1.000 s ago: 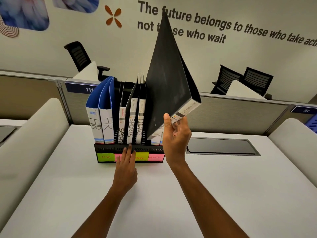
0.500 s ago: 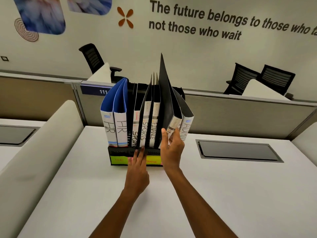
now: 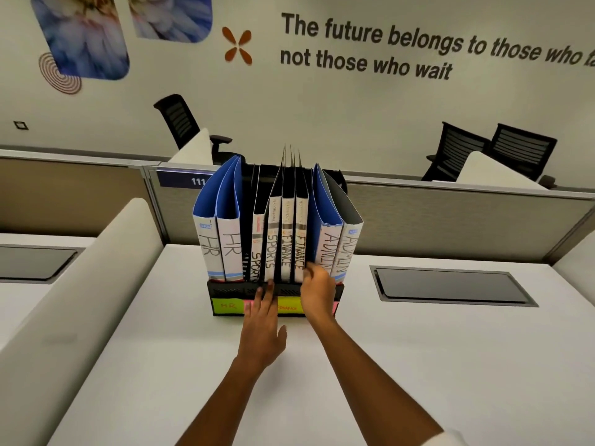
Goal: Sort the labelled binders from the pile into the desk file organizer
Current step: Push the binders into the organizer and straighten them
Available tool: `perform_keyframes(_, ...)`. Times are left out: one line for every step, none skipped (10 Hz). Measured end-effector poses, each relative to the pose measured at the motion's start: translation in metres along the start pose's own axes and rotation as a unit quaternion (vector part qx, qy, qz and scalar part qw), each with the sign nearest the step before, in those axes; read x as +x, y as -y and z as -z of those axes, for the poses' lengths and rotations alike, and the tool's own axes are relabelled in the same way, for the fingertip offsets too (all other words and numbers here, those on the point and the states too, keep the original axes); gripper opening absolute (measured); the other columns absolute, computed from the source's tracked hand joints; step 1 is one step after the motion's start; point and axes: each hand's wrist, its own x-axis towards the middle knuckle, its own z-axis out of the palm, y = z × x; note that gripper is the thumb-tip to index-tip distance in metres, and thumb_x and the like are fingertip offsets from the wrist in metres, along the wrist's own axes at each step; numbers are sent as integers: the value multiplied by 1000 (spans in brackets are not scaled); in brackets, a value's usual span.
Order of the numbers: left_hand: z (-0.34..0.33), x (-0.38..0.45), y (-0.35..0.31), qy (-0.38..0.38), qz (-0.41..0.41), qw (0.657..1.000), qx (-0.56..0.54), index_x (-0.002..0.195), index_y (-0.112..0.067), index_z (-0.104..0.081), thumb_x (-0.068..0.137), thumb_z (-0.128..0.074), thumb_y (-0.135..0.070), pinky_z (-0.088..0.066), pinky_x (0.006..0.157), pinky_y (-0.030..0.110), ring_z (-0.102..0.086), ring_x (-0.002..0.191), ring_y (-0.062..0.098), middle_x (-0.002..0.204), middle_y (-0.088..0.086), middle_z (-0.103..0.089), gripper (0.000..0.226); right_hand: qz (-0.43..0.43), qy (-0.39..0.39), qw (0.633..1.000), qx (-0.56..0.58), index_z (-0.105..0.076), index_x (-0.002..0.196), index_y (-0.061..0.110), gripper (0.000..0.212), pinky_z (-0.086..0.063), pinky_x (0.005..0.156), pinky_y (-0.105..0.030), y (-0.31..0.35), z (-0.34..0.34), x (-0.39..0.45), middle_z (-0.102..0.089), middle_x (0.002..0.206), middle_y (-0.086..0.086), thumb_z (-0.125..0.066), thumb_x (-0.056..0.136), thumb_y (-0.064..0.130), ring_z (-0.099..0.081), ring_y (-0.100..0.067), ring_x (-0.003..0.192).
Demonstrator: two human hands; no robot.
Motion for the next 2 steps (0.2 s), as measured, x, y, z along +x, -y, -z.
perform_keyframes(2, 0, -2, -8, 2, 1000, 8, 154, -16, 9, 95, -50, -36, -3, 123, 44, 13, 150, 23, 160, -1, 21, 86, -2, 53, 998, -16, -60, 126, 12, 30, -45, 102, -31, -30, 9, -22, -56, 135, -7, -52, 97, 13, -49, -25, 128)
perform_keyframes(-3, -12, 0, -4, 7, 999, 34, 155, -13, 1, 97, -44, -42, 2, 122, 41, 11, 150, 25, 162, 4, 15, 79, -8, 80, 996, -46, -53, 135, 11, 38, -48, 101, -32, -63, 27, -49, -59, 133, -7, -52, 98, 18, -54, -23, 124)
